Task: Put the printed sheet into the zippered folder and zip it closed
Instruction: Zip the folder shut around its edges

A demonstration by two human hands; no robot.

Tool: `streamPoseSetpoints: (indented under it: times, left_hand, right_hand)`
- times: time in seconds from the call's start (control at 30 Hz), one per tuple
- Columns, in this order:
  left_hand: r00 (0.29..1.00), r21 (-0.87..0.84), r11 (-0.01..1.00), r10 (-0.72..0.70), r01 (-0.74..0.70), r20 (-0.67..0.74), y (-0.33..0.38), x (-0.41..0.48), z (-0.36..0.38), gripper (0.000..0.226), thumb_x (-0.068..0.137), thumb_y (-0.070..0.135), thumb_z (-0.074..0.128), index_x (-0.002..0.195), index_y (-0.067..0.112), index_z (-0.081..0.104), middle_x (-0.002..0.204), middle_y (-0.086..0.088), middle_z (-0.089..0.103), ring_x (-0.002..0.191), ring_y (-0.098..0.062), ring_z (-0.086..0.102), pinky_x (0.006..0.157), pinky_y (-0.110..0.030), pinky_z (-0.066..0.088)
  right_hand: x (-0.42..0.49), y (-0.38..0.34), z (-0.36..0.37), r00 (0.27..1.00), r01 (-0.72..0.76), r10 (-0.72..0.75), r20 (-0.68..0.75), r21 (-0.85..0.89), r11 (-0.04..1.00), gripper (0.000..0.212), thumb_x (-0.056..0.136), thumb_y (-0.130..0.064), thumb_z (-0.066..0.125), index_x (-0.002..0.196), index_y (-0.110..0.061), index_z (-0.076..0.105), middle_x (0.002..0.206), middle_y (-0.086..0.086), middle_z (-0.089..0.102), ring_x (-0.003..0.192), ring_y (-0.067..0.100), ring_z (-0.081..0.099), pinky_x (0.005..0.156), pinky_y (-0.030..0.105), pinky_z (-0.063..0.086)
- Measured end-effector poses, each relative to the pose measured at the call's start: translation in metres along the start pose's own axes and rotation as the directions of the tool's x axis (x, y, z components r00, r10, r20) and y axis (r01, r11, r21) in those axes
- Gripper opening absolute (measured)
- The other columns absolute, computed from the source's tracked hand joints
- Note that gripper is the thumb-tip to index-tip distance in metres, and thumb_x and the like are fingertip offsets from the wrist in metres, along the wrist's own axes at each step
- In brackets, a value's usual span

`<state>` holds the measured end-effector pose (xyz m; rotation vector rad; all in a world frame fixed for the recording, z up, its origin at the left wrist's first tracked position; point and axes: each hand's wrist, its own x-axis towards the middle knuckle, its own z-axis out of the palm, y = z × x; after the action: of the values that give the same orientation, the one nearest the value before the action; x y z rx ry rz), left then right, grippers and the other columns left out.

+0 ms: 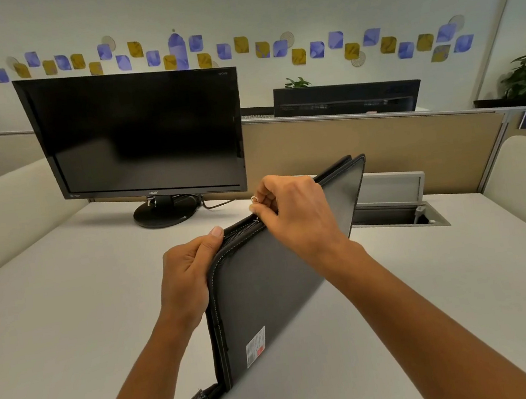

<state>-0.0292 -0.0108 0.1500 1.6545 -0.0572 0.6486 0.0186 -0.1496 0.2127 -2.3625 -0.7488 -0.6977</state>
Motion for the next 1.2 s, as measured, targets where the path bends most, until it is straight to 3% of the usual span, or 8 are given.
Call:
streamPoseSetpoints:
  times: [0.13,0.27,0.43,0.6,0.77,0.9,1.0,1.2]
  left_hand:
    - [1.000,0.002,1.000,-0.001,0.001,-0.017,0.001,0.000,0.001,0.037,0.076,0.044,0.046,0.064,0.018,0.069,0.054,-0.005,0.060,0.056,-0.023,0.055,0.052,-0.028,0.045]
    - [1.000,0.013,1.000,0.002,-0.002,-0.010,0.002,-0.002,0.003,0.041,0.077,0.043,0.045,0.067,0.011,0.069,0.060,-0.017,0.060,0.058,-0.027,0.054,0.052,-0.028,0.044]
    - [1.000,-0.008,1.000,0.004,-0.004,-0.001,0.003,-0.004,0.005,0.049,0.077,0.043,0.046,0.070,0.000,0.069,0.065,-0.028,0.060,0.061,-0.036,0.053,0.056,-0.033,0.043]
    - [1.000,0.005,1.000,0.004,-0.004,-0.023,0.004,-0.005,0.005,0.045,0.077,0.043,0.045,0.068,0.006,0.069,0.066,-0.027,0.061,0.062,-0.034,0.054,0.056,-0.032,0.044]
    - [0.999,0.013,1.000,0.004,-0.003,-0.032,0.005,-0.005,0.007,0.039,0.076,0.045,0.045,0.066,0.015,0.069,0.065,-0.022,0.062,0.061,-0.032,0.056,0.055,-0.031,0.045]
    - [0.998,0.011,1.000,0.020,-0.019,-0.051,0.006,-0.004,0.007,0.036,0.075,0.045,0.045,0.063,0.020,0.067,0.067,-0.026,0.062,0.068,-0.044,0.056,0.057,-0.034,0.045]
    - [0.998,0.013,0.999,0.030,-0.029,-0.057,0.005,-0.004,0.006,0.035,0.075,0.046,0.045,0.063,0.021,0.067,0.070,-0.028,0.062,0.071,-0.045,0.056,0.058,-0.036,0.046]
    - [0.997,0.002,0.999,0.049,-0.049,-0.063,0.004,-0.003,0.005,0.030,0.076,0.045,0.045,0.065,0.029,0.067,0.074,-0.025,0.066,0.074,-0.041,0.060,0.062,-0.033,0.049]
  right_hand:
    - [0.001,0.000,0.001,1.000,-0.031,0.031,0.002,0.017,0.999,0.009,0.085,-0.017,0.061,0.086,-0.009,0.064,0.084,0.006,0.069,0.069,0.010,0.049,0.066,0.018,0.034]
    - [0.000,-0.001,0.003,0.999,-0.049,0.050,-0.013,0.047,0.998,0.009,0.086,-0.017,0.061,0.086,-0.008,0.064,0.084,0.007,0.069,0.070,0.011,0.049,0.066,0.020,0.036]
    - [-0.011,-0.003,0.007,0.993,-0.023,0.032,-0.115,0.077,0.997,0.007,0.085,-0.015,0.061,0.084,-0.008,0.062,0.079,0.006,0.069,0.067,0.014,0.053,0.062,0.020,0.035]
    - [-0.017,-0.006,0.011,0.979,0.073,-0.054,-0.194,0.090,0.993,0.006,0.083,-0.008,0.063,0.078,-0.004,0.063,0.073,0.008,0.068,0.061,0.012,0.052,0.062,0.011,0.033]
    - [-0.022,-0.007,0.015,0.950,0.136,-0.107,-0.293,0.080,0.988,0.007,0.077,-0.002,0.068,0.072,-0.002,0.062,0.065,0.009,0.067,0.058,0.011,0.050,0.067,0.012,0.034]
    - [-0.024,-0.010,0.018,0.937,0.183,-0.158,-0.311,0.054,0.982,0.008,0.075,-0.002,0.069,0.071,-0.003,0.062,0.064,0.008,0.066,0.059,0.019,0.058,0.064,0.019,0.039]
    - [-0.025,-0.012,0.019,0.932,0.196,-0.165,-0.324,0.067,0.978,0.008,0.075,-0.002,0.069,0.072,-0.004,0.063,0.065,0.008,0.067,0.060,0.018,0.058,0.065,0.015,0.037]
    - [-0.026,-0.019,0.023,0.918,0.249,-0.210,-0.337,0.076,0.966,0.008,0.073,0.001,0.070,0.071,-0.002,0.062,0.063,0.010,0.066,0.058,0.020,0.058,0.071,0.022,0.036]
